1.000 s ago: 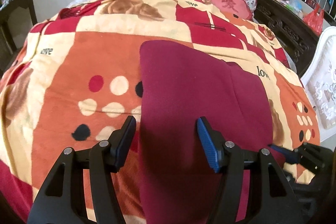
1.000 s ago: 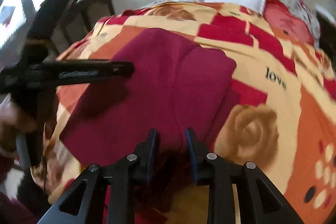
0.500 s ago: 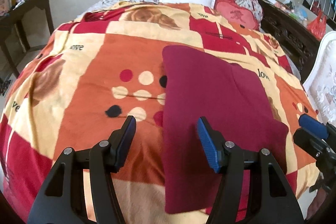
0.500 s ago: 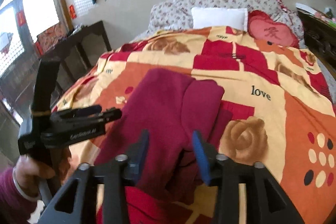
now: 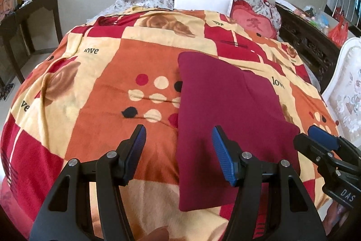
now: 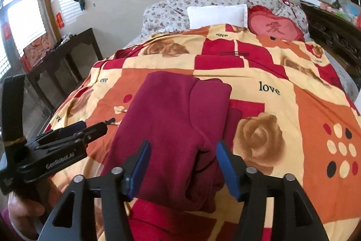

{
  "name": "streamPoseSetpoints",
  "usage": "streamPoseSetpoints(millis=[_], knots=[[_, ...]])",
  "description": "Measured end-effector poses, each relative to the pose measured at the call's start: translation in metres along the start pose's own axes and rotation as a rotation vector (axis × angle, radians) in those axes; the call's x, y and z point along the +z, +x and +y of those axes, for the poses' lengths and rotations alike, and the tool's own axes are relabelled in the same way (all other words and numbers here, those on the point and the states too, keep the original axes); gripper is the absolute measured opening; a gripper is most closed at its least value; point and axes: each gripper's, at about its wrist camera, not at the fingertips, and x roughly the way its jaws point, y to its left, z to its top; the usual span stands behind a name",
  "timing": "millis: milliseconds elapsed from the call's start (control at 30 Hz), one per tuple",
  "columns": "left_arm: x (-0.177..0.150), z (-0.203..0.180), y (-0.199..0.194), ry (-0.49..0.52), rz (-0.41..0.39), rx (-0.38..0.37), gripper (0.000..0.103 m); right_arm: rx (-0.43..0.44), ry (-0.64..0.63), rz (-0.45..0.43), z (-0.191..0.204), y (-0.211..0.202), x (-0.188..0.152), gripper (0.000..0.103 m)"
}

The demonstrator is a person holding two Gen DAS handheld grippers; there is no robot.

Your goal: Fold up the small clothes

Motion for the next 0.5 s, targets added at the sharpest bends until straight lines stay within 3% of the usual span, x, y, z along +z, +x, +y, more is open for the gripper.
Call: streamPoseSetpoints(millis=[500], knots=[[-0.001,-0.007,0.002,0.021,0.013,0.01,0.06,-0.035,0.014,0.015,-0.005,0.012,0.0,0.063]])
